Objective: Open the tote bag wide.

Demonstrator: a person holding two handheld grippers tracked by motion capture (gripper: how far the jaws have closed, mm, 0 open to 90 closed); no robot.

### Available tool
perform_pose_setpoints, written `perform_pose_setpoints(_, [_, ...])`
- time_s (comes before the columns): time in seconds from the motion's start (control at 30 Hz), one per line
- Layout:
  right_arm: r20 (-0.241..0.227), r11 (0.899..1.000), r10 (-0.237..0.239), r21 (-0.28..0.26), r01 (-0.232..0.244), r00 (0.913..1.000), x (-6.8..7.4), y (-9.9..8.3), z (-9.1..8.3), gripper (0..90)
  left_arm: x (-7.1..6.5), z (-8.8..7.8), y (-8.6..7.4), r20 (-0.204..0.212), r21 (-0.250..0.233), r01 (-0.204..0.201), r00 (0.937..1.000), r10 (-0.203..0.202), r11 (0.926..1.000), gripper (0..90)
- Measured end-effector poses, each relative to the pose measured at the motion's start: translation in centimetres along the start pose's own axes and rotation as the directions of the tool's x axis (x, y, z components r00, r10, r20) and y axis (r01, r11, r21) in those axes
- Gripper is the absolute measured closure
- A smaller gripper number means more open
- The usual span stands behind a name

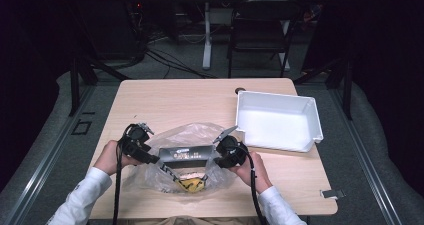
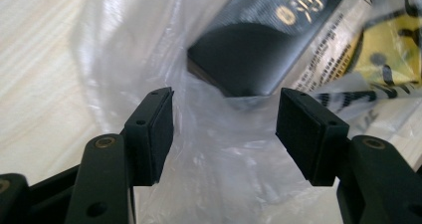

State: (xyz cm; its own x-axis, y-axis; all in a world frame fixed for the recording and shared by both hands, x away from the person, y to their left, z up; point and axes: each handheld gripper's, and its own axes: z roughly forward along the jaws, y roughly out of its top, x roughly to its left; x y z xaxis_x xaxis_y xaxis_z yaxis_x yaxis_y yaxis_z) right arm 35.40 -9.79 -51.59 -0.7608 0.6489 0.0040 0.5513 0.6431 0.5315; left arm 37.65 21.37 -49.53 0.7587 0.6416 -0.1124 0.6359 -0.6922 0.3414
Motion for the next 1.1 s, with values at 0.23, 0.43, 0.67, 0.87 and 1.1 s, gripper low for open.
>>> perform_pose_setpoints(0.23, [0.037, 0.995, -0.003, 0.095, 0.000, 0.9993, -0.9, -0.7, 1.4, 68.2, -0.4, 2.4, -0.8, -0.008, 0.081, -0.017, 0.9998, 0.017, 0.9966, 39.8])
perform_pose_setpoints(0.43, [0.067, 0.991, -0.028, 0.131, 0.019, 0.9974, -1.1, -1.0, 2.7, 69.2, 0.0, 3.5, -1.0, -0.019, 0.116, -0.003, 0.9998, 0.005, 0.9933, 39.6])
perform_pose_setpoints(0.67, [0.116, 0.987, -0.044, 0.160, 0.025, 0.9923, -1.2, -1.2, 3.2, 71.7, 0.4, 4.3, -1.3, -0.036, 0.142, -0.003, 0.9993, 0.008, 0.9898, 39.2])
perform_pose_setpoints(0.87, [0.163, 0.987, -0.047, 0.162, 0.020, 0.9855, -1.2, -1.4, 3.5, 72.7, 0.6, 4.6, -1.4, -0.074, 0.173, -0.005, 0.9971, 0.018, 0.9850, 38.9])
perform_pose_setpoints(1.1, [0.191, 0.982, -0.068, 0.184, 0.032, 0.9793, -1.1, -1.2, 3.4, 71.8, 1.1, 3.9, -1.5, -0.058, 0.157, 0.012, 0.9983, -0.003, 0.9875, 37.1])
